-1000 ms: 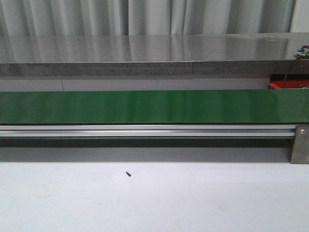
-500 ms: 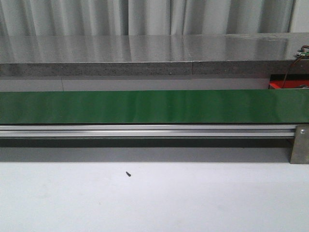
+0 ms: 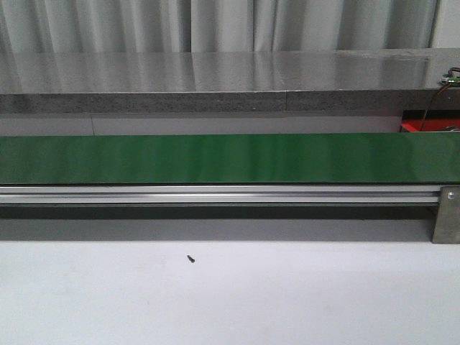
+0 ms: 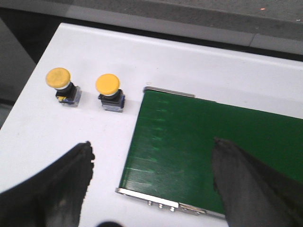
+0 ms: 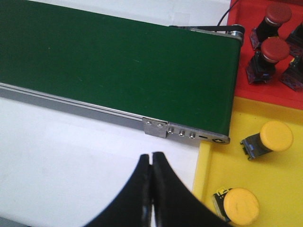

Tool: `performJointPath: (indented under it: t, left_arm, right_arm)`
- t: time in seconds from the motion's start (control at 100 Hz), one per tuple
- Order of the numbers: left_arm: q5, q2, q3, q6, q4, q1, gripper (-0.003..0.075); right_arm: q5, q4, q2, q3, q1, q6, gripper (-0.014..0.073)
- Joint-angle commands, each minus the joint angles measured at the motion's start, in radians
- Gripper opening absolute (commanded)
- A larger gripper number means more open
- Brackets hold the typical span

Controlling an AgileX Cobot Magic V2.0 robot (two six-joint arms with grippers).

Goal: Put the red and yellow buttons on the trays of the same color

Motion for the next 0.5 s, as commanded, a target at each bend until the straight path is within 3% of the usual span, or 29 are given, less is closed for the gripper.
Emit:
performJointPath:
  t: [0.0, 0.29, 0.49]
  left_arm:
    - [-0.024, 0.077, -0.106, -0.008, -0.005, 0.029, 0.0511]
    - [-0.034, 0.329, -0.272, -0.008, -0.005, 0.048, 0.0440]
    - [-0.060, 0.474, -0.380, -0.008, 0.012, 0.048, 0.0440]
  right_arm:
    - [-0.040, 0.013, -0.011, -0.023, 0.002, -0.007, -0.0068]
    - [-0.038, 0.013, -0.011, -0.023, 0.002, -0.007, -0.0068]
    - [-0.034, 0.013, -0.011, -0.023, 0.002, -0.007, -0.0068]
